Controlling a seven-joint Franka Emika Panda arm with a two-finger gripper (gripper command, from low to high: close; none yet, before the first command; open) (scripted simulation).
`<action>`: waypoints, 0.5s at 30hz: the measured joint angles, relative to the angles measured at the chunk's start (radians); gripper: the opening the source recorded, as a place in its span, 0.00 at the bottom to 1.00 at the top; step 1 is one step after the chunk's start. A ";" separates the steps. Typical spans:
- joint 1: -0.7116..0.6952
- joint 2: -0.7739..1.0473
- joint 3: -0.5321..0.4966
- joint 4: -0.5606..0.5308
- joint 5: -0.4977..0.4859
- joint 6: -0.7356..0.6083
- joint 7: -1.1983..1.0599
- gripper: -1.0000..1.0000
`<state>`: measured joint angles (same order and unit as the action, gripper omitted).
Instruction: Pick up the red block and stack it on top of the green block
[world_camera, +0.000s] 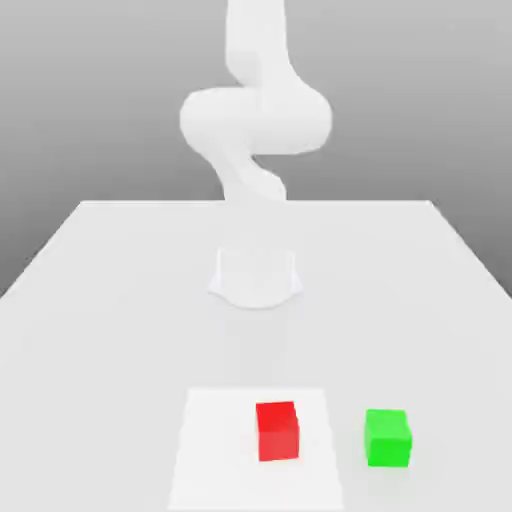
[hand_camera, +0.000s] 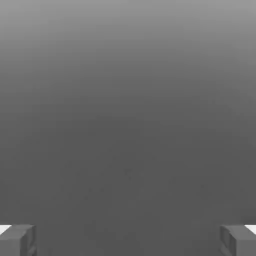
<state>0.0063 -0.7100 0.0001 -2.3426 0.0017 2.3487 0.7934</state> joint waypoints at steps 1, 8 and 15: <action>0.002 0.040 0.000 -0.019 0.001 0.021 -0.003 0.50; 0.019 0.298 0.004 -0.140 0.005 0.161 -0.022 0.50; 0.031 0.551 0.012 -0.259 0.006 0.297 -0.037 0.50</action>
<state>0.0369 -0.1586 0.0120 -2.6017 0.0075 2.6462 0.7566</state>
